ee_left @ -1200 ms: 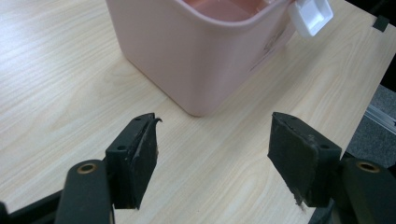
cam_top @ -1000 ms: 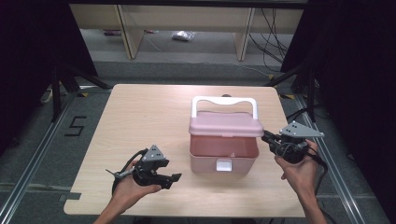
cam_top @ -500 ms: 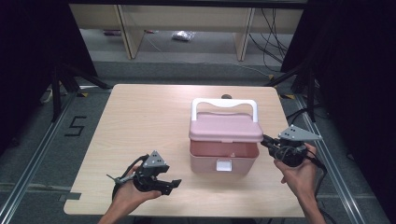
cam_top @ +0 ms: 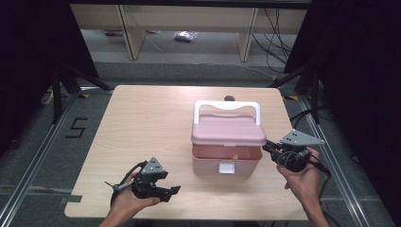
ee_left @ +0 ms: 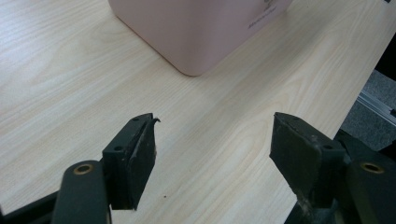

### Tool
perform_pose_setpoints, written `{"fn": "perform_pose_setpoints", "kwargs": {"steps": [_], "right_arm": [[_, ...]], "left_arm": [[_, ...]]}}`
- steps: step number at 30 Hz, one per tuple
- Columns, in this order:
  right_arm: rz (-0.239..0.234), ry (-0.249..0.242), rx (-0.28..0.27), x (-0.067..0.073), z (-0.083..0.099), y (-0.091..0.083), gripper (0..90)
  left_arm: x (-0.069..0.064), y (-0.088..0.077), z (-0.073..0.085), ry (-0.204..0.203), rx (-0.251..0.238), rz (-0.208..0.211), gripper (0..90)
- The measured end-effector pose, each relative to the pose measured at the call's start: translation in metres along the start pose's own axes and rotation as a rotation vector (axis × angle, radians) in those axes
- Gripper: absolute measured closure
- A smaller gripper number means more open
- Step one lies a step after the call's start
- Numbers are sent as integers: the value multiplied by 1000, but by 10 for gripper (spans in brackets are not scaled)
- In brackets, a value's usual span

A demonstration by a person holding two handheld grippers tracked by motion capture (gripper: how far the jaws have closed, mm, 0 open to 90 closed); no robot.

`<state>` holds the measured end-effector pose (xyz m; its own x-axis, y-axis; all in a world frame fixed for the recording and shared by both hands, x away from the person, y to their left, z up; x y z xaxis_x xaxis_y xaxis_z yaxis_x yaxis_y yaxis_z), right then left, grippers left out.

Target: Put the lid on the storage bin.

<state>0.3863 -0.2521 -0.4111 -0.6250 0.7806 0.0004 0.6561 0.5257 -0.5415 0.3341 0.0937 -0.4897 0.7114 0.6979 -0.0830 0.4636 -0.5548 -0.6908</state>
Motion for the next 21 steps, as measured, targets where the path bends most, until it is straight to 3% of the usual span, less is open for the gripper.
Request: {"fn": "perform_pose_setpoints", "kwargs": {"steps": [3, 4, 6, 8, 9, 10, 11, 13, 15, 16, 19, 20, 21], "right_arm": [[3, -39, -3, -2, 0, -1, 845], [-1, -20, -4, 0, 1, -1, 845], [-3, -42, -2, -1, 2, -2, 845], [-5, -5, -2, 2, 4, -2, 845], [-12, -36, 4, 0, 5, -2, 845], [-12, -10, 7, 2, 6, -3, 845], [-12, -34, 7, 0, 7, -3, 843], [-20, 4, 13, 4, 9, -3, 843], [-15, -32, 6, 1, 9, -3, 842], [-20, 0, 13, 3, 11, -3, 842], [-15, -37, 11, 1, 12, -3, 837], [-21, 1, 22, 4, 14, -3, 833], [-25, -16, 19, 3, 14, -3, 827]], "left_arm": [[0, -1, 1, 2, -1, 1, 308], [-1, -1, 0, 0, -5, 2, 308], [-2, -1, 1, 3, -2, 4, 306], [-3, -1, 2, 8, 2, 6, 301], [-3, -1, 2, 8, 6, 6, 299], [-3, 0, 3, 5, 3, 5, 297], [-3, 0, 4, 12, 7, 2, 296], [-4, 1, 6, 16, 18, 7, 294], [-4, 2, 8, 14, 19, 8, 293], [-4, 2, 9, 15, 23, 7, 292], [-3, 2, 10, 5, 20, 7, 292], [-1, 2, 10, 16, 16, -5, 291], [-2, 2, 10, 13, 19, 5, 291]]}}
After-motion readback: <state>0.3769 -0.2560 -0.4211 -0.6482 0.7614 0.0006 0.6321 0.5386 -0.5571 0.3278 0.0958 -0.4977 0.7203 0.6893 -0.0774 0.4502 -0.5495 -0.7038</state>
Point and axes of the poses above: each handheld gripper's, and its own axes: y roughly forward along the jaws, z roughly out of its underside, x roughly to its left, the point moved 6 cm from there along y, roughly forward along the jaws, and after that the axes turned 5 degrees about -z, right-handed, at the moved point
